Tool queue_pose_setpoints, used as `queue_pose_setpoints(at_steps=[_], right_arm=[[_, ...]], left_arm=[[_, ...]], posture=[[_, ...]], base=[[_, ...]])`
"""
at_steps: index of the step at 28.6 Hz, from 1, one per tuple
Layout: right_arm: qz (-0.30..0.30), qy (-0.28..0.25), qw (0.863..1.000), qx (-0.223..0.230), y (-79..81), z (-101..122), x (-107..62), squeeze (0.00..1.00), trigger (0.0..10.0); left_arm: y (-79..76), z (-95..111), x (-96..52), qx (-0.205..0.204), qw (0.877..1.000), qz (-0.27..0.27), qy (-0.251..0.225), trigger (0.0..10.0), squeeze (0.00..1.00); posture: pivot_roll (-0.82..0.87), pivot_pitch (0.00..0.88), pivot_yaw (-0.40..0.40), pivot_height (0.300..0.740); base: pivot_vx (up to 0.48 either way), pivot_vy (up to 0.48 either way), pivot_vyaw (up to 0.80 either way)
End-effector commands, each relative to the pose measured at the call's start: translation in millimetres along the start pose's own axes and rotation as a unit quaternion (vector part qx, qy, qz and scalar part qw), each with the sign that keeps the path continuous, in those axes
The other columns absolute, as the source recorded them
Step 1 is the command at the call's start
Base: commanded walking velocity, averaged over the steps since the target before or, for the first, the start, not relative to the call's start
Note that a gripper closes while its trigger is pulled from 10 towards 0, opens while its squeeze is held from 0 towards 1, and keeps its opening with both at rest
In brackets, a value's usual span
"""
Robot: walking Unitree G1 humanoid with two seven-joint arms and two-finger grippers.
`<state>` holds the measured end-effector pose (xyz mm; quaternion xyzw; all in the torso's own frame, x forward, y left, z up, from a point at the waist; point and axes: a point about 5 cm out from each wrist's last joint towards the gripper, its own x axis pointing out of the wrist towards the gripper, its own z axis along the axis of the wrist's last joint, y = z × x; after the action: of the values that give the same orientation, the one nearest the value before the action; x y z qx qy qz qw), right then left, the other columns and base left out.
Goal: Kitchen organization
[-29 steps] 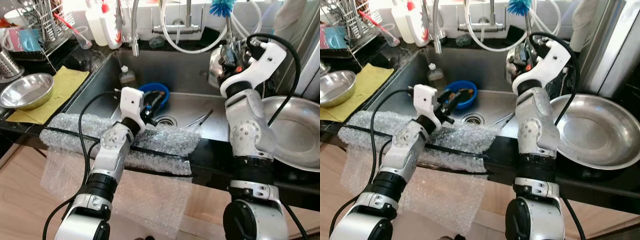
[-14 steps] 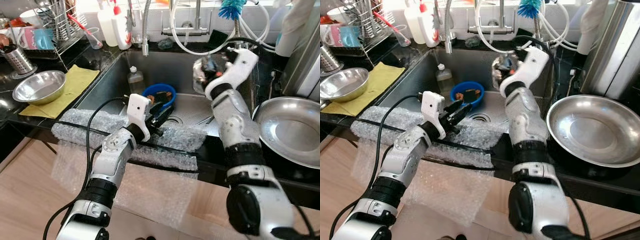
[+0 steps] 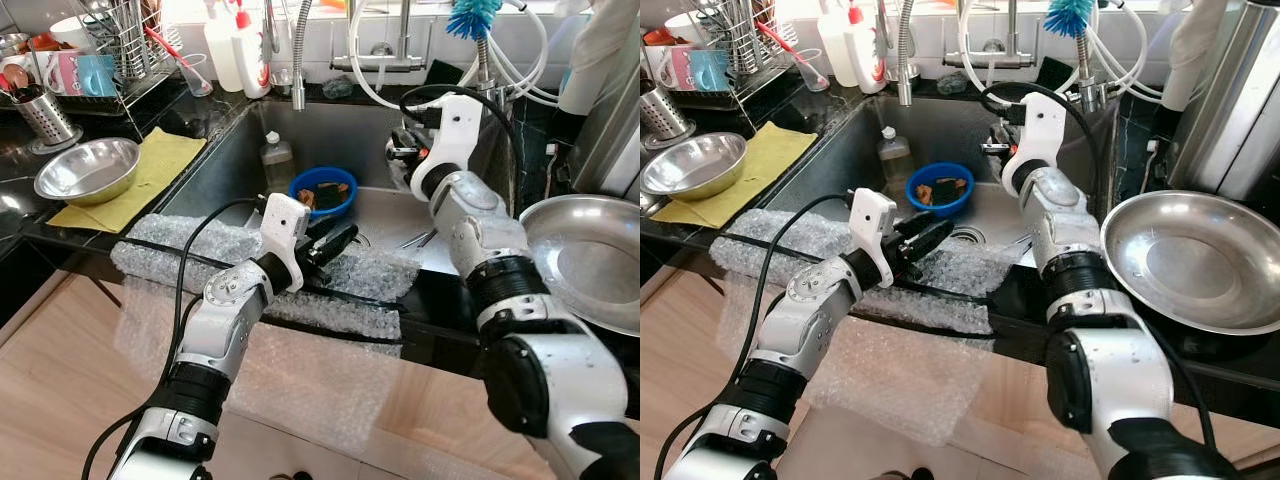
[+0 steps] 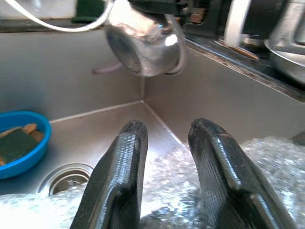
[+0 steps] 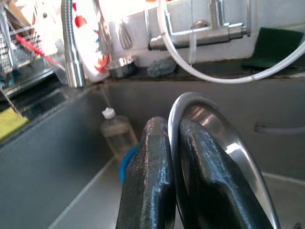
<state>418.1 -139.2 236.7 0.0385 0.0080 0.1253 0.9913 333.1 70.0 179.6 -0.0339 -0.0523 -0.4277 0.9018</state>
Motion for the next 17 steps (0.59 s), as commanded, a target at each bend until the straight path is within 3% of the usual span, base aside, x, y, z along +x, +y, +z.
queue_pose_setpoints(at_steps=[1,7,10,17], right_arm=[[0.02,-0.009,1.0,-0.02,8.4,11.2,4.2,0.0,10.0],[0.018,-0.005,1.0,-0.021,3.6,10.8,4.9,0.0,10.0],[0.036,0.026,0.999,-0.028,6.6,0.1,5.4,0.0,10.0],[0.046,0.043,0.998,-0.022,8.5,-8.4,5.6,0.0,10.0]], left_arm=[[-5.0,-4.2,-1.8,-0.009,1.0,-0.023,0.014,10.0,0.0],[-4.4,0.2,-1.8,-0.005,1.0,-0.023,0.014,10.0,0.0],[-4.4,2.9,-0.4,-0.004,1.0,-0.024,0.012,10.0,0.0],[-5.9,1.7,-2.1,-0.005,1.0,-0.025,0.016,10.0,0.0]], posture=[[-0.1,0.093,0.12,0.74],[-0.09,0.093,0.122,0.74],[-0.09,0.096,0.121,0.74],[-0.08,0.096,0.119,0.74]], base=[[0.0,0.0,0.0],[0.0,0.0,0.0],[0.0,0.0,0.0],[0.0,0.0,0.0]])
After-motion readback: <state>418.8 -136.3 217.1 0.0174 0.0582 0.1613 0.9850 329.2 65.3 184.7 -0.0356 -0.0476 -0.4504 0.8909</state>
